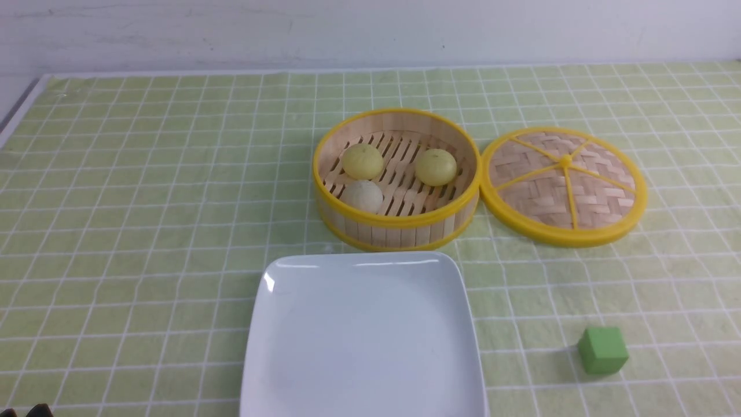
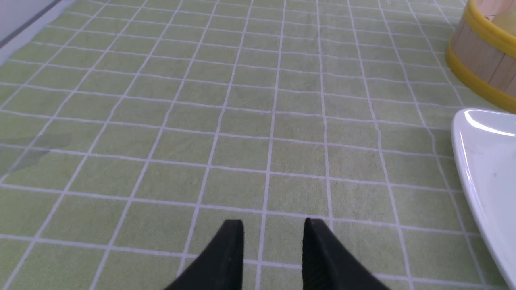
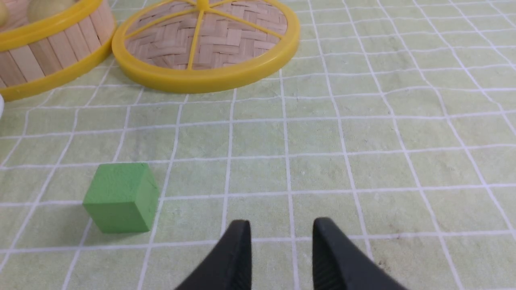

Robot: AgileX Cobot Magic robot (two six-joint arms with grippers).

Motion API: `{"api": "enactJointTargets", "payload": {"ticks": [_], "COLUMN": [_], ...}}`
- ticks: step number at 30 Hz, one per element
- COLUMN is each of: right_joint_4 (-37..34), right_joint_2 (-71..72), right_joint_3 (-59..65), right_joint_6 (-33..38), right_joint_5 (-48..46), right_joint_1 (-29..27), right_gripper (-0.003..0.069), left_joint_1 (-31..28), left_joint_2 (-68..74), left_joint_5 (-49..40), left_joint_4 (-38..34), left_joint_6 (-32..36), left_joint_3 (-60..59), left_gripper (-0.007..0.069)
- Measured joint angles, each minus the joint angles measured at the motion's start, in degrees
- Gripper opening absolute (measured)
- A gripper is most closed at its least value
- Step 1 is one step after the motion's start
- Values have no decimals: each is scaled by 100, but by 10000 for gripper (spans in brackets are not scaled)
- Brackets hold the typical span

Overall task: Put the steamed buns into the plate on the green tablecloth.
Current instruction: 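Reach toward a bun in the bamboo steamer with the right gripper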

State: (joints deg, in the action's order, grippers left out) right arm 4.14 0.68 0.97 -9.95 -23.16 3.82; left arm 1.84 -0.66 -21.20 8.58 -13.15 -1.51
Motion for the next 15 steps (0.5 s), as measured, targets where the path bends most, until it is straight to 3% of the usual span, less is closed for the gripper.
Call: {"api": "enactJointTargets", "payload": {"ticks": [15], "right_joint_4": [256], "right_joint_2": [0], "right_joint_3": [0], "right_joint_6": [88], "right_joint_5": [0], "right_joint_1": [0], "right_gripper": [240], "left_joint_1": [0], "left_joint_2": [0], "left_joint_5": [0], "left_joint_4": [5], "left_joint_6": [0], "left_joint_3": [0], "left_gripper": [240]}}
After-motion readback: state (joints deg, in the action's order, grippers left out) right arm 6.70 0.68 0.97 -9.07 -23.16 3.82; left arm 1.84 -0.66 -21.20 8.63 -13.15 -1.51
